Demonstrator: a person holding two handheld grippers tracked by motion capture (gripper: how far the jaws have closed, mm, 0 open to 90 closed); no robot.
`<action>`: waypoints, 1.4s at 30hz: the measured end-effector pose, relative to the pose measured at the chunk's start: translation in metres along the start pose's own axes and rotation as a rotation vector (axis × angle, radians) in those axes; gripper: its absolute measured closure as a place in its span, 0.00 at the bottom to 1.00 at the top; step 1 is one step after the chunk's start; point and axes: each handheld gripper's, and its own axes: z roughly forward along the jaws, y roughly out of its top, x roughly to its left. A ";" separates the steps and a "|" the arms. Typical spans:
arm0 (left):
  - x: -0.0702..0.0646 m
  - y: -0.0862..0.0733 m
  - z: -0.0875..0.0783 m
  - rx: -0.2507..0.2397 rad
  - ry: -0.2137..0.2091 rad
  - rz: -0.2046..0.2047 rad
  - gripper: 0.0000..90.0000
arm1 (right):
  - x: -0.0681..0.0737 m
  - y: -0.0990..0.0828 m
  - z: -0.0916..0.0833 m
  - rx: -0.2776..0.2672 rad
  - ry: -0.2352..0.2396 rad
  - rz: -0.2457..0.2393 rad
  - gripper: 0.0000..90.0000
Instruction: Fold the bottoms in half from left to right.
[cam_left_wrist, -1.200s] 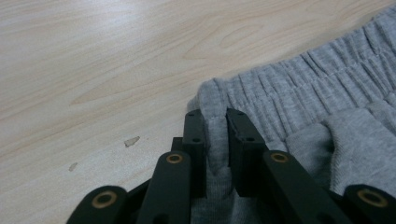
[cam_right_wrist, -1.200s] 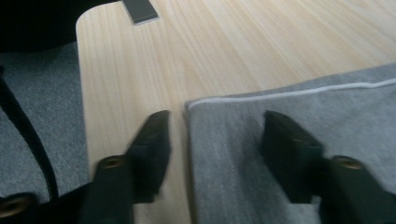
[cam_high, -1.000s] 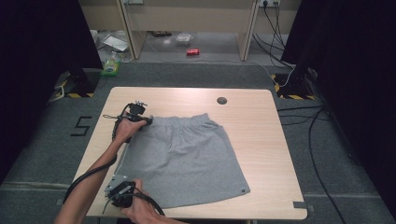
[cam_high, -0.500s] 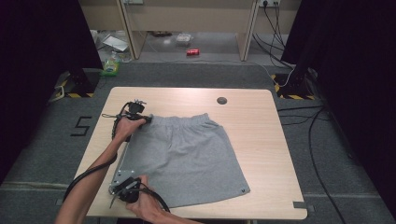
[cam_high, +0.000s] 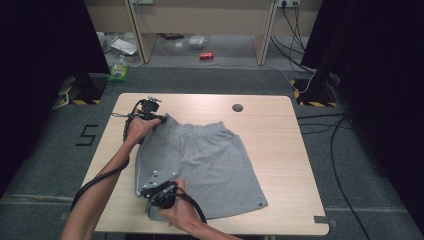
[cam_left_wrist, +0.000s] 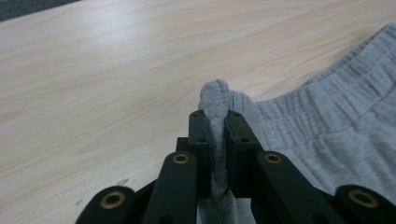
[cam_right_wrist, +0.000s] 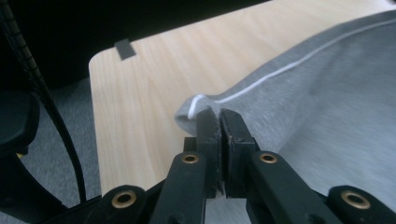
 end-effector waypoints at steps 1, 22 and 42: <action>-0.003 0.003 -0.001 -0.003 0.001 0.002 0.91 | -0.003 -0.001 -0.007 -0.011 -0.006 0.001 0.97; -0.100 0.068 0.002 -0.042 -0.071 0.045 0.91 | -0.052 -0.068 -0.155 -0.198 -0.197 0.198 0.97; -0.154 0.076 0.044 0.004 -0.126 0.049 0.90 | -0.065 -0.131 -0.202 -0.204 -0.290 0.319 0.97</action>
